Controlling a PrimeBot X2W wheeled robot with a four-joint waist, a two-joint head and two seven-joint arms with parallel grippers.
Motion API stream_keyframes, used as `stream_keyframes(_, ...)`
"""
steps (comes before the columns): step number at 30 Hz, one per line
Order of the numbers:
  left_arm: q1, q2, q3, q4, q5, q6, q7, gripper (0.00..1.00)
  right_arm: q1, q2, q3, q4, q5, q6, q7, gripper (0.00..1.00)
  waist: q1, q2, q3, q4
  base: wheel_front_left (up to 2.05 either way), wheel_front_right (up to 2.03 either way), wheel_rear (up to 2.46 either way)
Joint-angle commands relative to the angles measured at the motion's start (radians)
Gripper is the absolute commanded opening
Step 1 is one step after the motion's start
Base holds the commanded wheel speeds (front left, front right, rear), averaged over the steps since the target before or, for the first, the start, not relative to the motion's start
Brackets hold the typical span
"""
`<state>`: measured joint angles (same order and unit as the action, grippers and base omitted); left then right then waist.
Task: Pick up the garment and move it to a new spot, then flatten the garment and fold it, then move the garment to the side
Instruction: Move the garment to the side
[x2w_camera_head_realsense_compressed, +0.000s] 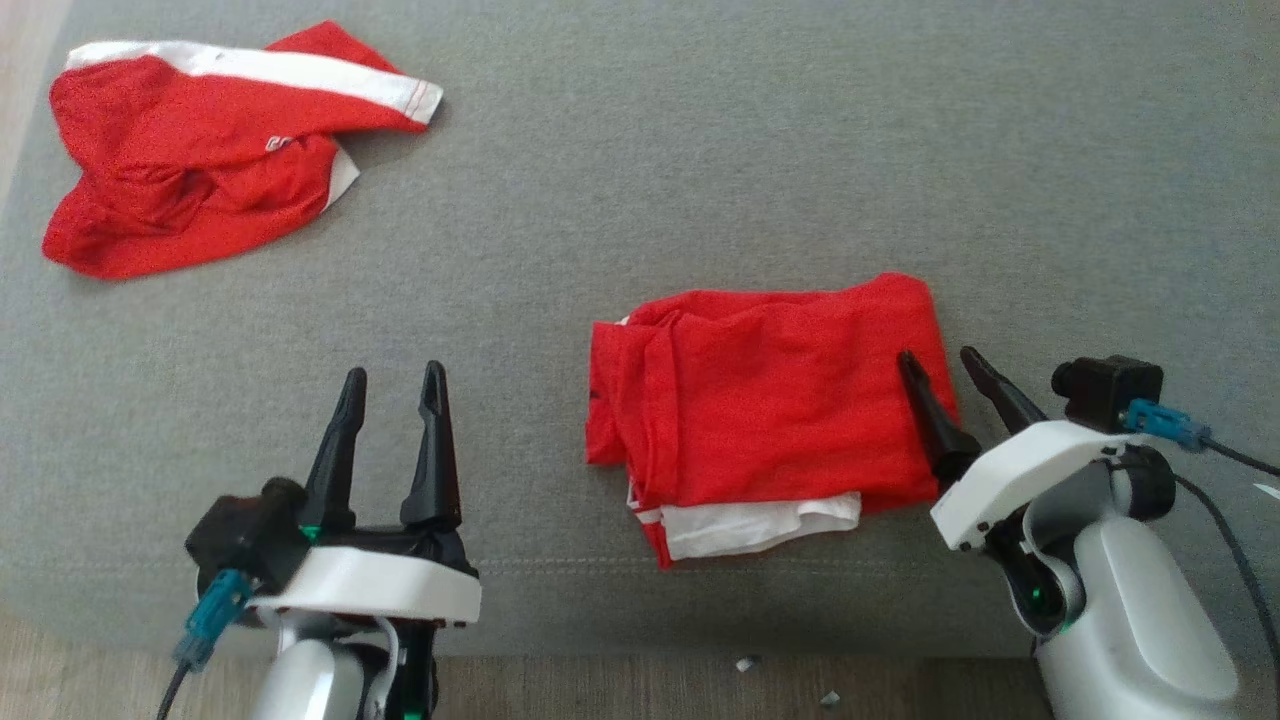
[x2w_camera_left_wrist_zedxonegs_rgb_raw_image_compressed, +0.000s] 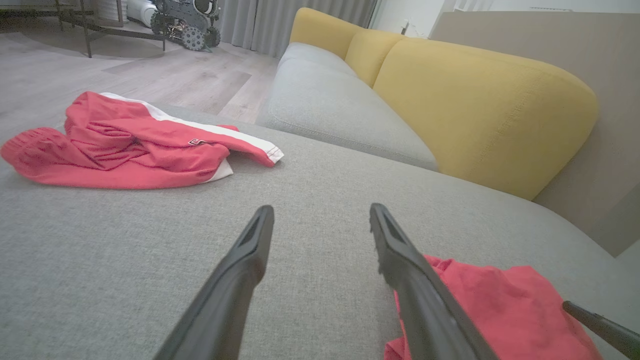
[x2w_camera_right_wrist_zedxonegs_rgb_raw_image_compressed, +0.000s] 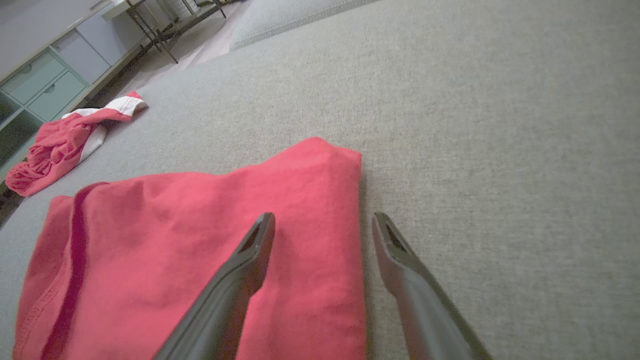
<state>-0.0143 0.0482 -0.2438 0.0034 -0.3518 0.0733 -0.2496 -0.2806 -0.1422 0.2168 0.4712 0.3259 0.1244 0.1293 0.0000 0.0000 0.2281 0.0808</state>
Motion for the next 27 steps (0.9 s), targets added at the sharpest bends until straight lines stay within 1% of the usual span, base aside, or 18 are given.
stream_keyframes(1,-0.036,0.002,0.032,-0.032,0.013,-0.001,-0.012,1.0,-0.041,-0.007,0.019,-0.009,0.012,0.006,-0.004,1.0,0.0,0.0,0.014,0.014,0.0,0.0,0.0)
stream_keyframes(5,-0.045,0.002,0.036,-0.036,0.012,-0.001,-0.012,1.0,-0.061,-0.009,0.017,0.031,0.01,0.006,-0.011,1.0,0.0,0.0,0.026,0.022,0.0,0.0,0.0)
stream_keyframes(9,-0.053,0.002,0.043,-0.039,0.014,-0.003,-0.012,1.0,-0.086,-0.007,0.037,0.073,0.008,0.006,-0.019,1.0,0.0,0.0,0.039,0.026,0.0,0.0,0.0)
stream_keyframes(10,-0.055,0.002,0.044,-0.04,0.015,-0.004,-0.012,1.0,-0.092,-0.007,0.049,0.08,0.011,0.006,-0.019,0.89,0.0,0.0,0.041,0.027,0.0,0.0,0.0)
stream_keyframes(11,-0.057,0.002,0.045,-0.04,0.015,-0.004,-0.012,1.0,-0.098,-0.011,0.071,0.082,0.012,0.006,-0.022,0.0,0.0,0.0,0.044,0.027,0.0,0.0,0.0)
stream_keyframes(15,-0.066,0.002,0.051,-0.041,0.017,-0.005,-0.012,1.0,-0.127,-0.058,0.144,0.087,-0.025,0.006,-0.069,0.0,0.0,0.0,0.049,0.025,0.0,0.0,0.0)
stream_keyframes(21,-0.08,0.002,0.052,-0.052,0.019,-0.004,-0.012,1.0,-0.19,-0.119,0.202,0.094,-0.068,0.006,-0.135,0.0,0.0,0.0,0.045,-0.002,0.0,0.0,0.0)
stream_keyframes(25,-0.086,0.002,0.051,-0.053,0.031,-0.01,-0.012,1.0,-0.26,-0.198,0.292,0.073,-0.124,0.006,-0.172,0.0,0.0,0.0,0.052,-0.034,0.0,0.0,0.0)
stream_keyframes(27,-0.094,0.002,0.054,-0.052,0.04,-0.015,-0.012,1.0,-0.3,-0.238,0.324,0.072,-0.115,0.006,-0.175,0.0,0.0,0.0,0.064,-0.054,0.0,0.0,0.0)
